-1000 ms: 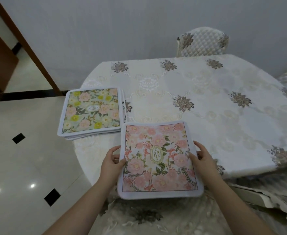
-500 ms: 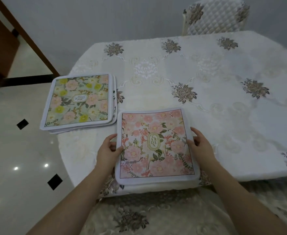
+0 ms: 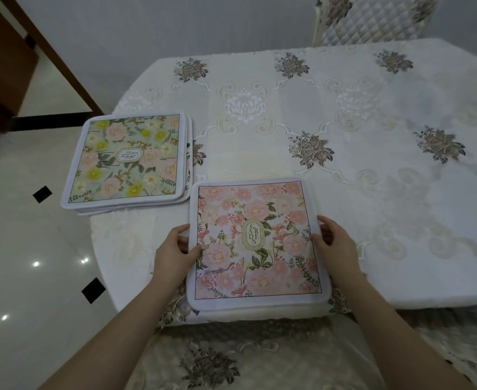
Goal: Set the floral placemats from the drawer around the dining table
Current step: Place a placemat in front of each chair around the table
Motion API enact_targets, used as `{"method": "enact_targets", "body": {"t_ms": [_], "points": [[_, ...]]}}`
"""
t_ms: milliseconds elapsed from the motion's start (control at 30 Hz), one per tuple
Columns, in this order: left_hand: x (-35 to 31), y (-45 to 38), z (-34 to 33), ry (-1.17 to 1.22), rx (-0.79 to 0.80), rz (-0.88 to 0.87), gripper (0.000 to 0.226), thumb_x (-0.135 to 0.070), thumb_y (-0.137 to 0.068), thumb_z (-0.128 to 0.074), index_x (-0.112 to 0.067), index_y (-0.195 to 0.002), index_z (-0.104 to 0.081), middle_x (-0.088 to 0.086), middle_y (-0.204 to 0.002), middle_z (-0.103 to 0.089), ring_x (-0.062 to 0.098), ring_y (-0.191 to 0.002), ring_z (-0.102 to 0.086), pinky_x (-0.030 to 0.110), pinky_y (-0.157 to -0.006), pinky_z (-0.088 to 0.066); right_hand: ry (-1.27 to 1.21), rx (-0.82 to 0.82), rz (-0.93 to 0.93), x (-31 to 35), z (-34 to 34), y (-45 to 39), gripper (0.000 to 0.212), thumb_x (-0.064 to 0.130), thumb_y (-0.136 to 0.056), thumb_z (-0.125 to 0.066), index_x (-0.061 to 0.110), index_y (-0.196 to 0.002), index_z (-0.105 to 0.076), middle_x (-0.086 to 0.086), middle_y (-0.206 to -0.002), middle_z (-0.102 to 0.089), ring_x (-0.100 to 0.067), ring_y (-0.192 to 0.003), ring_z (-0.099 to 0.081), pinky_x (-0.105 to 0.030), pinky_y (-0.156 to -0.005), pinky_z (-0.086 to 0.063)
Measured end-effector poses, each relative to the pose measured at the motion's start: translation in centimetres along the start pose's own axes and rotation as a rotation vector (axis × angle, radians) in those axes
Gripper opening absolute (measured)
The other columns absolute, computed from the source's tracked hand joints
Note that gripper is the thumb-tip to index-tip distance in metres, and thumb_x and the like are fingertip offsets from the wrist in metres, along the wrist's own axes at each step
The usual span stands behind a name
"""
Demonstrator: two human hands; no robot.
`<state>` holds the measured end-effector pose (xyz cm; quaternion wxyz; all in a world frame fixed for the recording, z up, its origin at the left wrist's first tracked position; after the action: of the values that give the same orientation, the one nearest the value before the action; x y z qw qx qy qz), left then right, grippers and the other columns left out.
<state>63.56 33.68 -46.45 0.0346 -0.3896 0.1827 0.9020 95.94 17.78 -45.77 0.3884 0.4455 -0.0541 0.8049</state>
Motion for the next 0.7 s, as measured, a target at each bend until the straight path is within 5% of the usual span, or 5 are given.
{"method": "enact_targets", "body": {"t_ms": [133, 300, 567, 700], "points": [[0.0, 0.0, -0.1, -0.035, -0.002, -0.021, 0.052, -0.026, -0.086, -0.074, -0.019, -0.133, -0.053, -0.007, -0.096, -0.062, 0.005, -0.082, -0.059, 0.017, -0.066, -0.045, 0.052, -0.033, 0.020, -0.1, -0.2, -0.2, 0.040, 0.015, -0.095, -0.059, 0.019, -0.134, -0.056, -0.001, -0.113, -0.063, -0.013, -0.094, -0.057, -0.026, -0.086, -0.045], [-0.6, -0.5, 0.1, -0.116, -0.178, -0.063, 0.040, -0.022, -0.092, -0.060, -0.016, -0.131, -0.055, 0.008, -0.118, -0.051, 0.024, -0.105, -0.053, 0.045, -0.095, -0.047, -0.045, -0.207, 0.021, 0.5, -0.6, -0.1, 0.040, 0.015, -0.097, -0.052, 0.016, -0.137, -0.049, -0.004, -0.131, -0.046, -0.019, -0.119, -0.045, -0.033, -0.096, -0.041], [-6.8, -4.0, -4.3, -0.394, -0.133, -0.523, 0.048, -0.027, -0.093, -0.038, -0.006, -0.133, -0.056, 0.012, -0.137, -0.054, 0.029, -0.129, -0.046, 0.045, -0.109, -0.036, 0.154, 0.021, 0.361, 7.6, -7.4, -2.6, 0.043, 0.023, -0.102, -0.041, 0.018, -0.144, -0.044, -0.002, -0.147, -0.043, -0.015, -0.136, -0.034, -0.028, -0.111, -0.024], [-8.3, -6.2, -7.8, -0.557, 0.007, -0.532, 0.062, -0.037, -0.096, -0.017, -0.013, -0.150, -0.036, 0.007, -0.158, -0.033, 0.023, -0.149, -0.021, 0.040, -0.120, -0.011, 0.302, 0.104, 0.491, 9.8, -11.7, -4.7, 0.057, 0.034, -0.099, -0.022, 0.011, -0.149, -0.035, -0.007, -0.157, -0.032, -0.020, -0.147, -0.023, -0.035, -0.121, -0.014]]}}
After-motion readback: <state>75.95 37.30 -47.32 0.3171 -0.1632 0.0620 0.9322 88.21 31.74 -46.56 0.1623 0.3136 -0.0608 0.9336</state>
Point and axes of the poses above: each hand's wrist, its own y-axis away from the middle knuckle, its own z-axis out of the back of the hand, x = y × z, the point moved 5 cm from there along -y, towards the middle knuckle
